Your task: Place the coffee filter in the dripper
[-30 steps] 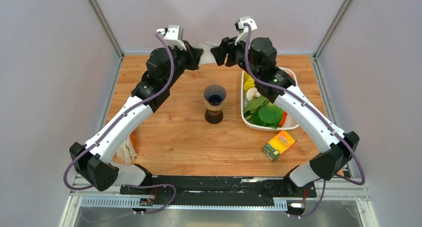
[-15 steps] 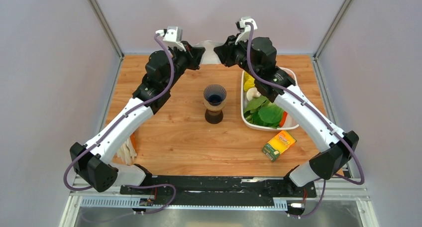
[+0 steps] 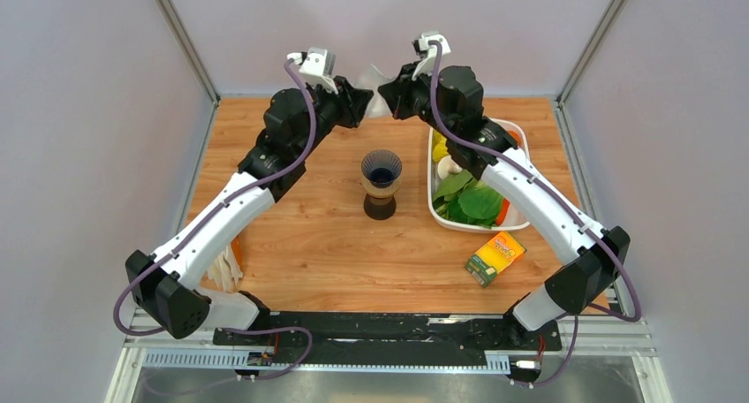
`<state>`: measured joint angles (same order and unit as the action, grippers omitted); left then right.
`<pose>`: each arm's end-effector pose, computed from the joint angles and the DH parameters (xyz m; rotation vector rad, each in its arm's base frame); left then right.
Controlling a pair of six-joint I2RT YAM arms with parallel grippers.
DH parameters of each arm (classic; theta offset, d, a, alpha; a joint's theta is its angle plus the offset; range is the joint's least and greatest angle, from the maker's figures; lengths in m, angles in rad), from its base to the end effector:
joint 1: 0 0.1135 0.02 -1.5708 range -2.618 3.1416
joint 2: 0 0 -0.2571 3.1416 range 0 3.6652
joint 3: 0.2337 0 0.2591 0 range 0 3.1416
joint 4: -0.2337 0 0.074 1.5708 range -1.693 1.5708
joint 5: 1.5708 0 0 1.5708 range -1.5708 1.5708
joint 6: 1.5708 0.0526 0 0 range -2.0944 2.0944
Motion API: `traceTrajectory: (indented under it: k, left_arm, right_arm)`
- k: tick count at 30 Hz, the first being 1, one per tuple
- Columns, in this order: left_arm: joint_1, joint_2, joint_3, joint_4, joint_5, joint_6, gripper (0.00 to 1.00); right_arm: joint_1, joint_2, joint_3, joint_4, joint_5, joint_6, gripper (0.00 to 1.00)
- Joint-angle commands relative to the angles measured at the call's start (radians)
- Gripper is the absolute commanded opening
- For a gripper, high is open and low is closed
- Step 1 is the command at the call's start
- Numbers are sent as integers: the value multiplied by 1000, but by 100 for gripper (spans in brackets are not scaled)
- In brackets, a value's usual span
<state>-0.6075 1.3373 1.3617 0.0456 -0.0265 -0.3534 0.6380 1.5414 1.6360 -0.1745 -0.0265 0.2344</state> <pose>0.2777 -0.1914 0.4386 0.1743 1.5377 -0.7489 0.3075 0.2298 0.4439 -0.3602 1.6573 0.6818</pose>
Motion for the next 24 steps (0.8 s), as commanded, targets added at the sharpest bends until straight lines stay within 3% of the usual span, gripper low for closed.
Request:
traceTrajectory:
  k: [1,3,5,8,10,11,14,17,20,24]
  left_arm:
    - [-18,10,45,-1,31,39,47]
    - [-18,-2,49,-24,65,74,61]
    - [0,-25,65,-83,133,108,69]
    - [72,-109,38,-92,365,156,71]
    - [154,-164,-14,-58,669,147,71]
    - [207,-175,-25,-64,726,147,71]
    - [303,-191,10,-175,986,196,67]
    - [372,-183,57,-360,1045,385,66]
    - [376,-137,129,-582,1059,671,66]
    - [371,-54,228,-655,1096,716,67]
  right_arm:
    - [-5,11,46,29,21,-5,0]
    - [-17,3,42,26,7,-27,0]
    - [-49,-14,28,28,-46,-42,0]
    - [-135,-53,-16,33,-184,-66,0]
    - [-187,-89,-67,59,-358,-105,0]
    - [-209,-109,-95,78,-433,-141,0]
    - [-247,-166,-171,112,-671,-301,0]
    - [-251,-206,-217,128,-841,-401,0]
    - [-250,-217,-232,131,-991,-474,0]
    - [-233,-222,-224,130,-1076,-523,0]
